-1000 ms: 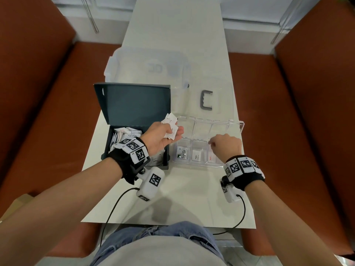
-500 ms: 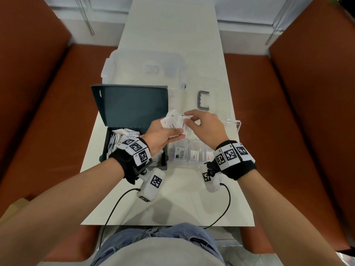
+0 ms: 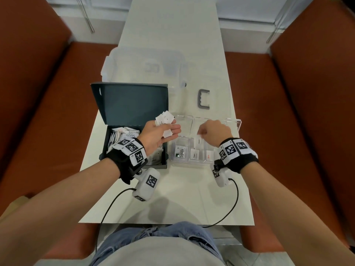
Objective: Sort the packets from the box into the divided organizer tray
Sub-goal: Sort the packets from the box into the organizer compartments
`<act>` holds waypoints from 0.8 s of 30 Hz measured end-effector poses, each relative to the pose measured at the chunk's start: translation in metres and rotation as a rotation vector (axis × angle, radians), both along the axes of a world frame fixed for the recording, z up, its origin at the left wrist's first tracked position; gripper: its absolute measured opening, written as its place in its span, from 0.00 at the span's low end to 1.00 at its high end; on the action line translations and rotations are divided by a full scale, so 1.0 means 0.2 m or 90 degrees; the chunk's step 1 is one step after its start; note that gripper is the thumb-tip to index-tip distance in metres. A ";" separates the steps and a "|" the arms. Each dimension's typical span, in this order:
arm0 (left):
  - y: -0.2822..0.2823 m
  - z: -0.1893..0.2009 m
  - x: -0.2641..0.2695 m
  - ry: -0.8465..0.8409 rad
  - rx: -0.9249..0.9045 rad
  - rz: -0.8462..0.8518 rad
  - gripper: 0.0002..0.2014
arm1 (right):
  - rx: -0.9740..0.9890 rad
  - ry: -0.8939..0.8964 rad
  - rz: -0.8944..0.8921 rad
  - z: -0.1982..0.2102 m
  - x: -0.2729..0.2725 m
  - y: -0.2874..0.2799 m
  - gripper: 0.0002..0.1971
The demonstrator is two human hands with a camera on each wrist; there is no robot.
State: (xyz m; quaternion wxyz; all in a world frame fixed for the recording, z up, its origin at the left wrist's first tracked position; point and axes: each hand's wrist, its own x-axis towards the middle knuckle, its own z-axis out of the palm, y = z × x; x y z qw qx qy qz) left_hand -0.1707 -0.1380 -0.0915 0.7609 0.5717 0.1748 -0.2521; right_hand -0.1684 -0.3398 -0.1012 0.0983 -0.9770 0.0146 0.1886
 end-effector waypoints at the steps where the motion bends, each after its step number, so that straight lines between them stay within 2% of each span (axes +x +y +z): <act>1: 0.00 0.00 0.00 -0.004 0.002 -0.005 0.12 | -0.026 0.022 0.019 -0.04 -0.01 0.01 0.13; 11: 0.02 -0.01 -0.01 -0.004 0.003 -0.023 0.14 | -0.165 0.044 0.072 -0.33 -0.06 0.09 0.12; 18: 0.03 -0.01 0.00 -0.004 0.003 -0.027 0.12 | -0.212 0.003 0.127 -0.37 -0.09 0.09 0.14; 24: 0.02 -0.01 0.00 -0.001 0.008 -0.036 0.12 | -0.233 0.013 0.154 -0.38 -0.11 0.10 0.13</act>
